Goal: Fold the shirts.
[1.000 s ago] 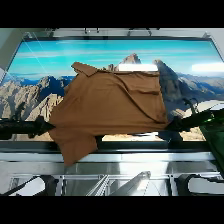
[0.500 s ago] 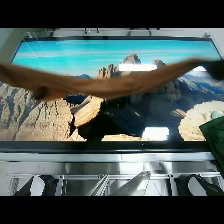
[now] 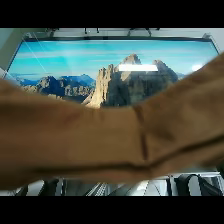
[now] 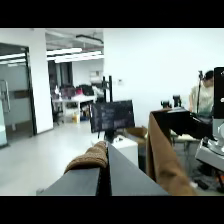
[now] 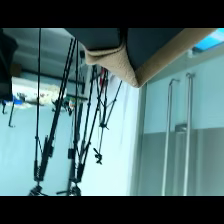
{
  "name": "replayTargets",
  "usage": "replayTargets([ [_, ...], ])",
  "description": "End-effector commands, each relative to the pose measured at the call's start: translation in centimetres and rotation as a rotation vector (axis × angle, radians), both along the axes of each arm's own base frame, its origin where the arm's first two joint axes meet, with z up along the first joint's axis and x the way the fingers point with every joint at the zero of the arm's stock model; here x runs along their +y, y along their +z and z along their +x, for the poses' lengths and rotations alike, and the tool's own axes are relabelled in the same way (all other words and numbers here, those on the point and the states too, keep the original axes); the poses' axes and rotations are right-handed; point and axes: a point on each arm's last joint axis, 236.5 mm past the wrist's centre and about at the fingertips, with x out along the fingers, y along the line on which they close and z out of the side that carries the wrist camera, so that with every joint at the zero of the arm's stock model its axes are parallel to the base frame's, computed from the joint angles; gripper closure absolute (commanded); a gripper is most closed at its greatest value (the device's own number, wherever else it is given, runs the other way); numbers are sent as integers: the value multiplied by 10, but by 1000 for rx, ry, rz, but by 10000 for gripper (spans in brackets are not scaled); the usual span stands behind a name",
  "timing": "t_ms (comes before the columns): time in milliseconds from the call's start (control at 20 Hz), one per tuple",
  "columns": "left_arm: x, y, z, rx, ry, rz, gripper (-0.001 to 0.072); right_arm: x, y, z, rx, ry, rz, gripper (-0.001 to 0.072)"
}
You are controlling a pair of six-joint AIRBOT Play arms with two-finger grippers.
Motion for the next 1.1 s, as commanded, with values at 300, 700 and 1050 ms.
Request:
replayTargets([
  [300,42,-225,201,755,158,314,683,-48,-221,141,618,142,295,700],
  [700,64,-509,319,1322,170,512,681,-33,-472,251,1036,52,462,700],
  [1050,104,-554,404,1424,254,390,682,-53,-509,331,1131,247,720,700],
])
